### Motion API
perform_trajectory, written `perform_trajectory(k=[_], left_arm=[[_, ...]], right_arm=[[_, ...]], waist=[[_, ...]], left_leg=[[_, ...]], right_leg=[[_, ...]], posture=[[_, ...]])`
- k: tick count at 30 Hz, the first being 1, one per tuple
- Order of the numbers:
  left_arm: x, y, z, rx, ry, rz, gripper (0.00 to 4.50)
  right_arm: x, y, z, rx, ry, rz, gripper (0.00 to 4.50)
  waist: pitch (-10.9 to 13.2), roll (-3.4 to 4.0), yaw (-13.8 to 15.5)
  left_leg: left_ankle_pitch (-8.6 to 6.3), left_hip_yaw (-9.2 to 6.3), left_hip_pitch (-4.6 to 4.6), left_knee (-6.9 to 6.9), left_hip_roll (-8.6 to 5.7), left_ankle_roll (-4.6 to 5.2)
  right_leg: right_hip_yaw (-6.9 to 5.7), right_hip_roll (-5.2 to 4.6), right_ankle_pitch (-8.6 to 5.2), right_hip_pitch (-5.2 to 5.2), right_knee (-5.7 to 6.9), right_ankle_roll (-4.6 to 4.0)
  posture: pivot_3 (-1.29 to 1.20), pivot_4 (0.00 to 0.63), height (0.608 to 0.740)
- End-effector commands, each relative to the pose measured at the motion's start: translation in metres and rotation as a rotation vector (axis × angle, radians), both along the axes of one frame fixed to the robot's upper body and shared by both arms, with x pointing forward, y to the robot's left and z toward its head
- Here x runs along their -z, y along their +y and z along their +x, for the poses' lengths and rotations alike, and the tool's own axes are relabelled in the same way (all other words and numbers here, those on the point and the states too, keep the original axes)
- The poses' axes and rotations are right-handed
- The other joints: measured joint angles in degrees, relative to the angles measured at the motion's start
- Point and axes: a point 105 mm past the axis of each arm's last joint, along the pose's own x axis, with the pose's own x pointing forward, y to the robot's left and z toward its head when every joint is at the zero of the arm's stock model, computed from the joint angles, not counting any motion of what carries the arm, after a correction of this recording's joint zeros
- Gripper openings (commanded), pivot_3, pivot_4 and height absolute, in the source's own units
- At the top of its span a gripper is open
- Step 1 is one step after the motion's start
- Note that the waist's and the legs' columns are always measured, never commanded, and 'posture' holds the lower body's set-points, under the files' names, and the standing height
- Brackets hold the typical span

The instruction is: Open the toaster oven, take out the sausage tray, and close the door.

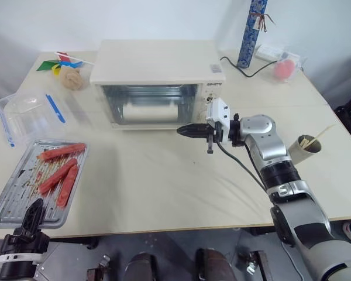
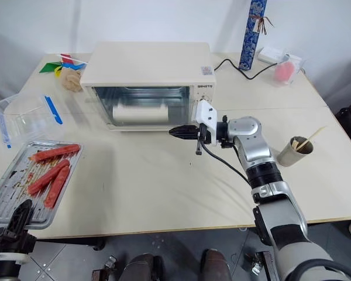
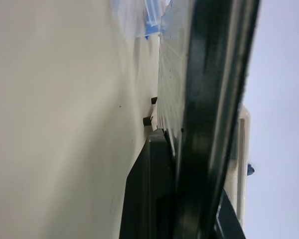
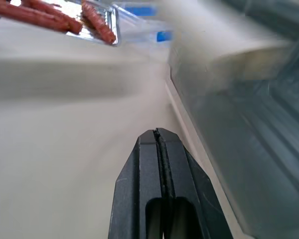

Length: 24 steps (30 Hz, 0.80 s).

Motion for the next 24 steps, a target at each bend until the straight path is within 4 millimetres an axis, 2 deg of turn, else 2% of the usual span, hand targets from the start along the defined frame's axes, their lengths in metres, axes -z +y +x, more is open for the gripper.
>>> perform_trajectory(k=[1, 6, 10, 12, 16, 22, 24], left_arm=[[-0.005, -0.015, 0.011, 0.085, -0.038, -0.027, 0.00], [-0.001, -0.041, 0.026, 0.270, -0.017, -0.019, 0.00], [-0.003, -0.049, 0.029, 0.395, -0.013, 0.034, 0.00], [-0.003, -0.053, 0.031, 0.495, 0.001, 0.079, 0.00], [-0.005, -0.052, 0.039, 0.651, 0.032, 0.148, 0.00], [-0.009, -0.063, 0.065, 0.888, 0.060, 0.176, 0.00], [-0.012, -0.067, 0.076, 0.952, 0.067, 0.178, 0.00]], right_arm=[[-0.029, 0.000, 0.006, 0.009, -0.095, 0.048, 0.02], [-0.052, -0.004, 0.024, 0.108, -0.171, 0.091, 0.02], [-0.062, -0.009, 0.021, 0.111, -0.168, 0.123, 0.02], [-0.062, -0.012, 0.009, 0.066, -0.153, 0.113, 0.02], [-0.043, -0.018, -0.027, -0.042, -0.055, 0.012, 0.02], [-0.015, -0.042, -0.061, -0.069, 0.055, -0.099, 0.02], [-0.004, -0.052, -0.076, -0.113, 0.105, -0.135, 0.40]], waist=[[0.0, 0.00, -0.1], [0.0, 0.01, -0.2], [0.0, 0.01, -0.2], [0.0, 0.03, -0.1], [0.0, 0.07, 0.3], [0.0, 0.09, 0.1], [0.1, 0.09, 0.1]], left_leg=[[0.00, 0.00, 0.00, 0.00, 0.00, 0.00], [0.00, 0.02, 0.00, -0.01, 0.05, -0.01], [0.00, 0.03, 0.00, -0.01, 0.08, -0.02], [0.01, 0.04, 0.01, -0.02, 0.10, -0.02], [-0.01, -0.09, -0.07, -0.08, 0.14, -0.08], [-0.02, -0.06, -0.06, -0.10, 0.07, -0.09], [-0.02, -0.02, -0.04, -0.12, 0.06, -0.09]], right_leg=[[0.00, 0.00, 0.00, -0.01, 0.00, 0.00], [-0.01, 0.02, 0.00, -0.03, 0.01, 0.00], [0.00, 0.04, 0.00, -0.04, 0.03, 0.00], [0.01, 0.05, 0.00, -0.04, 0.03, 0.00], [-0.06, 0.09, 0.00, -0.08, 0.09, 0.00], [-0.05, 0.09, 0.00, -0.10, 0.06, 0.00], [-0.04, 0.09, 0.00, -0.11, 0.06, 0.00]], posture=[[0.00, 0.150, 0.740], [0.00, 0.150, 0.740], [0.00, 0.150, 0.740], [0.00, 0.150, 0.740], [0.00, 0.150, 0.740], [0.00, 0.150, 0.740], [0.00, 0.150, 0.740]])
